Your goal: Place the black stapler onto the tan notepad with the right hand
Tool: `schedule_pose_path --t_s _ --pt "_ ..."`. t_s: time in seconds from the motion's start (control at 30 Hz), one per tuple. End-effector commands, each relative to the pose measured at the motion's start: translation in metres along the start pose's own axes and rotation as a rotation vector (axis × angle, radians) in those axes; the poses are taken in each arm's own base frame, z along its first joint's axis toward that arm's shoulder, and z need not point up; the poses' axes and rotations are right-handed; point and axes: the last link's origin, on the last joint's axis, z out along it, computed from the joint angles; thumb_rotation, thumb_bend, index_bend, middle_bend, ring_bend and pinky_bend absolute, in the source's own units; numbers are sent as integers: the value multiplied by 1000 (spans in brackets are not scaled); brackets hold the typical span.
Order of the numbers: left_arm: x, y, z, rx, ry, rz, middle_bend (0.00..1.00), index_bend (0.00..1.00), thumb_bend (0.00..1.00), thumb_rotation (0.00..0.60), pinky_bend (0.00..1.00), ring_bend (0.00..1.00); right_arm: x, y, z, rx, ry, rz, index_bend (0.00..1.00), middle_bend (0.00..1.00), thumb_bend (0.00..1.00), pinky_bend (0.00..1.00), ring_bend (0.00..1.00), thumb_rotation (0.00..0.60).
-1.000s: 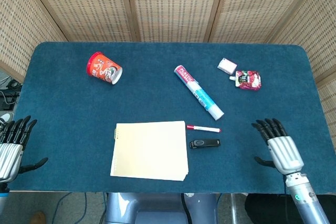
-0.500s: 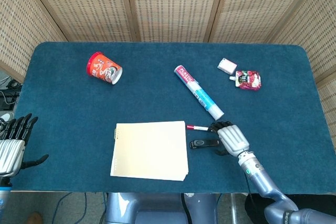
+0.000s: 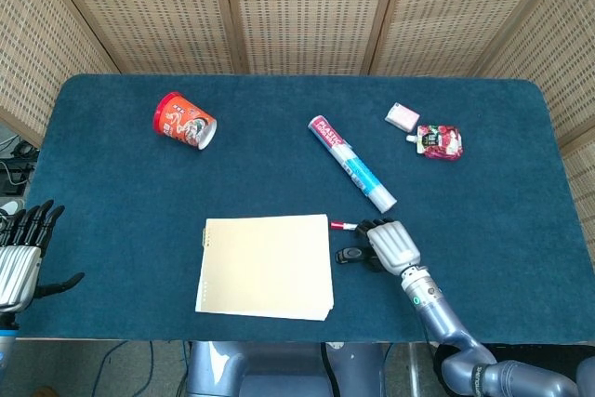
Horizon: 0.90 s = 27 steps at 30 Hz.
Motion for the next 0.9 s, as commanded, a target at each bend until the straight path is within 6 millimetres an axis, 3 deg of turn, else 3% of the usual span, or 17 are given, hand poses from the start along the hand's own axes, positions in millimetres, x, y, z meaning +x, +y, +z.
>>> schedule_pose_path --t_s 0.03,0.27,0.63,0.73,0.9 --pt "0 0 0 -1 0 1 0 0 0 600 0 0 -2 -2 -2 8 5 -6 424 450 368 409 410 600" --pt "-1 1 0 -2 0 3 0 0 0 600 0 0 -11 -1 -7 14 -12 -16 447 463 436 409 420 600" --pt "-1 1 0 2 0 1 0 0 0 600 0 0 -23 -1 -6 23 -24 -45 449 461 455 409 419 600" --pt "-1 1 1 1 -1 1 0 0 0 600 0 0 -25 2 -6 16 -31 -53 492 504 477 429 451 600" --pt "-1 1 1 1 -3 -1 0 0 0 600 0 0 -26 3 -5 16 -26 -66 643 646 582 509 585 600"
